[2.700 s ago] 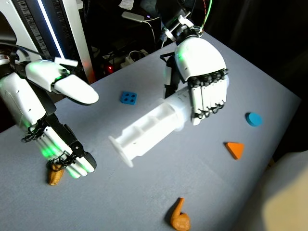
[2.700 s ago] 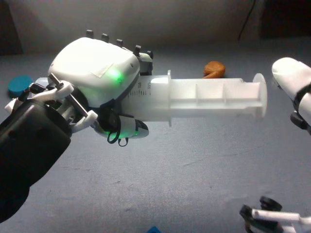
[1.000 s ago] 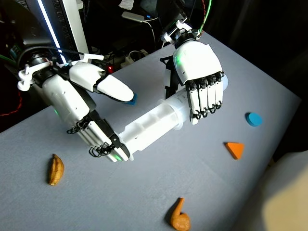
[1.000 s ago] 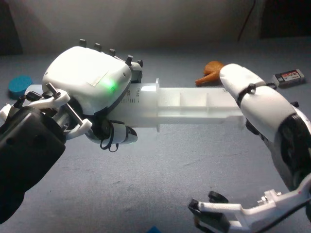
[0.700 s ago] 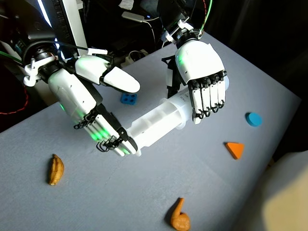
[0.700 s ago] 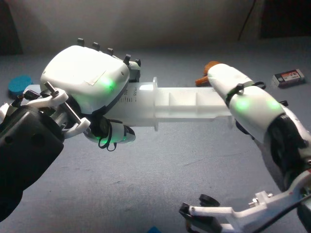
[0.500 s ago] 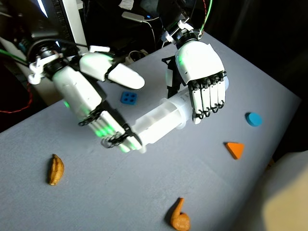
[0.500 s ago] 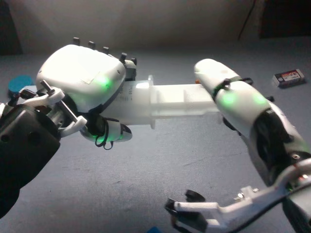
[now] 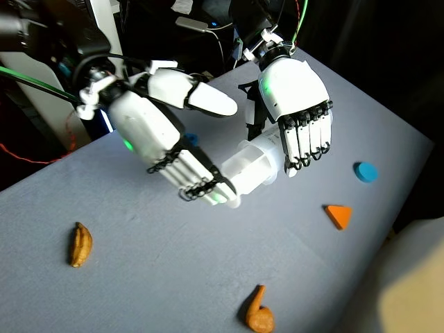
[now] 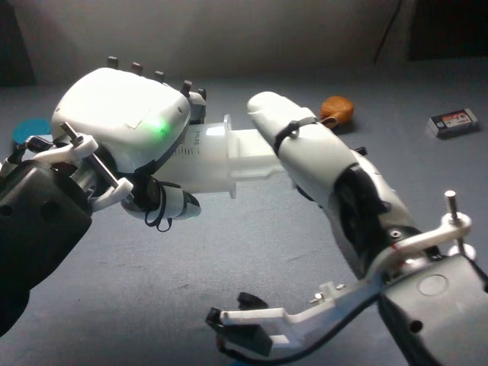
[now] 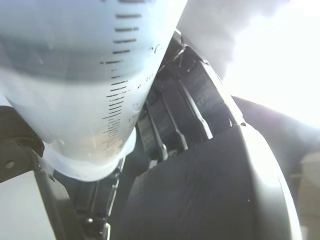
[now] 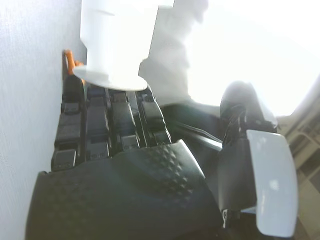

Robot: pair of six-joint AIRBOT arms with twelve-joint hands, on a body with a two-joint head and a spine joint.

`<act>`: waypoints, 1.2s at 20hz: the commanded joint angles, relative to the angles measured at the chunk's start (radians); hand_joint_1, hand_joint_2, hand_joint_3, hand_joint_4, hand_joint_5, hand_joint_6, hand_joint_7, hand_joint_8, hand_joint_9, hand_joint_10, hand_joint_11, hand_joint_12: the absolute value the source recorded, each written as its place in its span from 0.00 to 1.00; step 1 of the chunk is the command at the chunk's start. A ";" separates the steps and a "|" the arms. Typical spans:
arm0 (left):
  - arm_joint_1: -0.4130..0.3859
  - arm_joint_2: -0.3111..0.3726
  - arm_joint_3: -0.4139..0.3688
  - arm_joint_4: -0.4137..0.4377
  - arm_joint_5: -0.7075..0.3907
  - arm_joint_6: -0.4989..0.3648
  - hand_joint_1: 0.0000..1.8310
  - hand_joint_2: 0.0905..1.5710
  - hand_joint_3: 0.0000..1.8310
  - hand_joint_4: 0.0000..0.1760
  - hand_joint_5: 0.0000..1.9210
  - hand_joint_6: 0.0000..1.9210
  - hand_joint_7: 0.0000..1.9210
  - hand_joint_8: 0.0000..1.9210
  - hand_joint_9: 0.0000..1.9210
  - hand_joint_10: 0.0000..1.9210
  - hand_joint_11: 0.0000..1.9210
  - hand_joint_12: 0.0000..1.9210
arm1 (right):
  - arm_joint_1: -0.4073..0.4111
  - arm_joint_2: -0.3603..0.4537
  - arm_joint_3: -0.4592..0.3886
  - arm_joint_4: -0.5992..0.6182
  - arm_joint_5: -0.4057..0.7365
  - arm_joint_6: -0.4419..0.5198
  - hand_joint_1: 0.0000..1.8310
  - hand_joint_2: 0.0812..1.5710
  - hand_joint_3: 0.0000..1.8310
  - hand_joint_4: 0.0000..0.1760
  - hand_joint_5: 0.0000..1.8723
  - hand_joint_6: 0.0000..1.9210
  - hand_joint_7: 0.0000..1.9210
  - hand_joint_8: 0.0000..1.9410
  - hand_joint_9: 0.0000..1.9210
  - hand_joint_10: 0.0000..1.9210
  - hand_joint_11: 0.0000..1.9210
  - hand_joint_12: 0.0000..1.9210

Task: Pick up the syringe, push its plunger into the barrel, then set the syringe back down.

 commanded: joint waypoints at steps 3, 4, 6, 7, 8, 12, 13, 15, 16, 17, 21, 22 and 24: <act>-0.032 -0.007 -0.010 0.124 -0.083 -0.037 0.75 0.69 0.00 0.00 0.52 0.44 0.53 0.53 0.43 0.66 0.38 0.61 | 0.030 -0.036 0.003 -0.124 -0.192 -0.007 0.00 0.69 0.00 0.39 0.04 0.00 0.03 0.00 0.01 0.00 0.00 0.18; -0.034 -0.006 -0.010 0.124 -0.081 -0.037 0.75 0.69 0.00 0.00 0.52 0.44 0.52 0.54 0.42 0.66 0.37 0.61 | 0.034 -0.042 0.009 -0.124 -0.204 -0.007 0.00 0.69 0.00 0.39 0.04 0.00 0.03 0.00 0.01 0.00 0.00 0.17; -0.037 -0.002 -0.011 0.124 -0.072 -0.030 0.75 0.69 0.00 0.00 0.53 0.43 0.51 0.56 0.44 0.65 0.40 0.60 | 0.041 -0.056 0.019 -0.124 -0.218 -0.007 0.00 0.69 0.00 0.38 0.05 0.00 0.04 0.00 0.01 0.00 0.00 0.17; -0.039 -0.002 -0.010 0.124 -0.070 -0.030 0.75 0.69 0.00 0.00 0.54 0.41 0.51 0.55 0.45 0.65 0.41 0.59 | 0.045 -0.062 0.023 -0.124 -0.225 -0.008 0.00 0.69 0.00 0.38 0.05 0.00 0.04 0.00 0.01 0.00 0.00 0.17; -0.040 -0.002 -0.009 0.124 -0.066 -0.030 0.75 0.69 0.00 0.00 0.53 0.41 0.51 0.55 0.45 0.64 0.41 0.58 | 0.048 -0.071 0.028 -0.124 -0.234 -0.012 0.00 0.69 0.00 0.38 0.05 0.00 0.04 0.00 0.01 0.00 0.00 0.18; -0.038 -0.002 -0.010 0.124 -0.068 -0.030 0.75 0.69 0.00 0.00 0.53 0.41 0.52 0.54 0.45 0.64 0.40 0.58 | 0.061 -0.087 0.038 -0.124 -0.242 -0.015 0.00 0.69 0.00 0.39 0.04 0.00 0.03 0.00 0.01 0.00 0.00 0.17; -0.038 -0.002 -0.011 0.124 -0.070 -0.030 0.75 0.69 0.00 0.00 0.53 0.41 0.52 0.54 0.44 0.64 0.40 0.58 | 0.060 -0.087 0.037 -0.124 -0.238 -0.015 0.00 0.69 0.00 0.38 0.06 0.00 0.04 0.00 0.03 0.00 0.00 0.23; -0.039 -0.001 -0.013 0.124 -0.076 -0.031 0.75 0.69 0.00 0.00 0.52 0.42 0.52 0.55 0.44 0.65 0.39 0.58 | 0.043 -0.067 0.021 -0.136 -0.207 -0.020 0.00 0.69 0.00 0.38 0.06 0.00 0.04 0.00 0.03 0.00 0.00 0.24; -0.039 -0.001 -0.014 0.124 -0.074 -0.031 0.75 0.69 0.00 0.00 0.52 0.42 0.52 0.55 0.44 0.65 0.39 0.58 | 0.029 -0.047 0.009 -0.156 -0.198 -0.020 0.00 0.69 0.00 0.38 0.06 0.00 0.05 0.00 0.03 0.00 0.00 0.25; -0.037 -0.001 -0.015 0.124 -0.073 -0.031 0.75 0.69 0.00 0.00 0.52 0.42 0.52 0.54 0.44 0.65 0.38 0.57 | 0.011 -0.014 -0.009 -0.169 -0.187 -0.020 0.00 0.69 0.00 0.38 0.06 0.00 0.05 0.00 0.03 0.00 0.00 0.25; -0.012 -0.004 -0.013 0.123 -0.086 -0.037 0.75 0.69 0.00 0.00 0.52 0.42 0.52 0.54 0.44 0.65 0.39 0.58 | -0.046 0.111 -0.066 -0.220 -0.137 -0.020 0.00 0.69 0.00 0.38 0.07 0.00 0.05 0.00 0.03 0.00 0.00 0.22; -0.007 -0.006 -0.012 0.123 -0.094 -0.041 0.75 0.69 0.00 0.00 0.52 0.42 0.52 0.54 0.44 0.65 0.39 0.58 | -0.049 0.129 -0.074 -0.220 -0.135 -0.020 0.00 0.69 0.00 0.38 0.07 0.00 0.05 0.00 0.03 0.00 0.00 0.22; 0.002 -0.013 -0.006 0.122 -0.099 -0.041 0.75 0.69 0.00 0.00 0.52 0.44 0.52 0.54 0.43 0.66 0.38 0.58 | -0.057 0.188 -0.100 -0.220 -0.118 -0.020 0.00 0.69 0.00 0.38 0.06 0.00 0.04 0.00 0.03 0.00 0.00 0.22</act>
